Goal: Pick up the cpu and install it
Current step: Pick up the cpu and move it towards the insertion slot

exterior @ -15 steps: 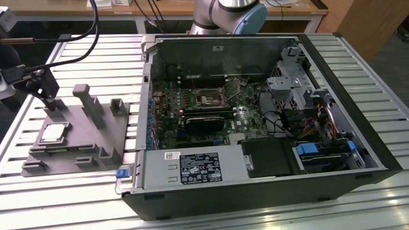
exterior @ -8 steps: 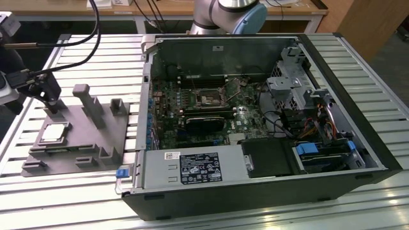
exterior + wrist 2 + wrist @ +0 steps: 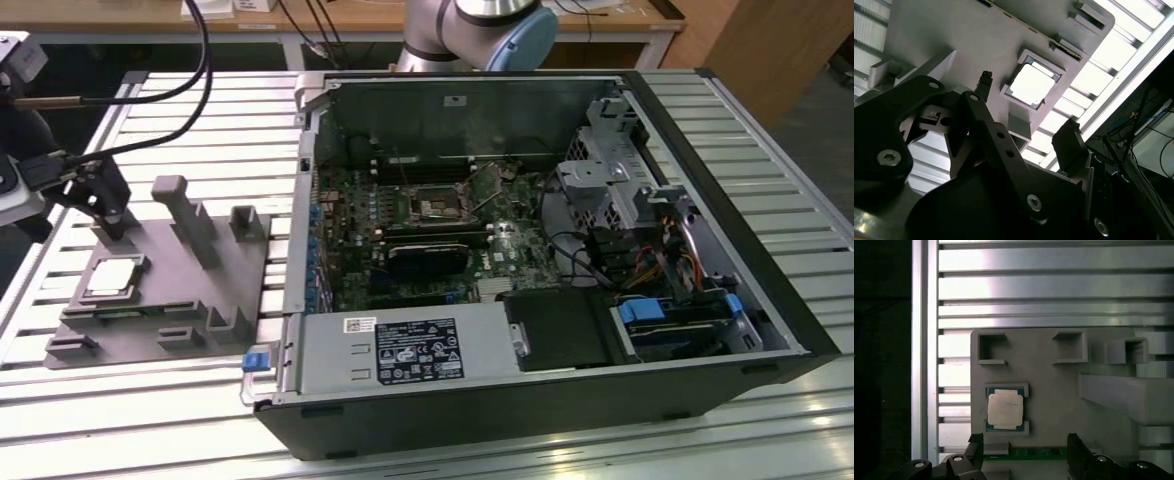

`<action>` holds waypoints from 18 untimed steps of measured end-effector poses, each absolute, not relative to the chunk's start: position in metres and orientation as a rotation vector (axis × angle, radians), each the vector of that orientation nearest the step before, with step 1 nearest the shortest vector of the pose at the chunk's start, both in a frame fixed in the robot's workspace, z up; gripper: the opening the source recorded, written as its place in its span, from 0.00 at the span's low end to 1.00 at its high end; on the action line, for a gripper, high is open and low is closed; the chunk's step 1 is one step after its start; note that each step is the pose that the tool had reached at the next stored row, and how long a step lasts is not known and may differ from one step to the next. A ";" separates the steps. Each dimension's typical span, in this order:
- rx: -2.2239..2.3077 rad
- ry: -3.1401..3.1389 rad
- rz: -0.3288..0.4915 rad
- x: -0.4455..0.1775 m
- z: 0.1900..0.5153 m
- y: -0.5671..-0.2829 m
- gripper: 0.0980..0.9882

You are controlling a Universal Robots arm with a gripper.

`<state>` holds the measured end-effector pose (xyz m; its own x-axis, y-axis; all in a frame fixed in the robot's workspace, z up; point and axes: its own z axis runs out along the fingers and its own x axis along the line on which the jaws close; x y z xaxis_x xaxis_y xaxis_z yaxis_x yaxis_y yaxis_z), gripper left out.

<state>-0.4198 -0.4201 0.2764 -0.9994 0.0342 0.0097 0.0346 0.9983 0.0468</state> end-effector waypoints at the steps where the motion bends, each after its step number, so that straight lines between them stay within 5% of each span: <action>1: -0.054 -3.131 -0.074 -0.420 0.276 -0.420 0.74; 18: -0.054 -3.131 -0.075 -0.420 0.264 -0.420 0.74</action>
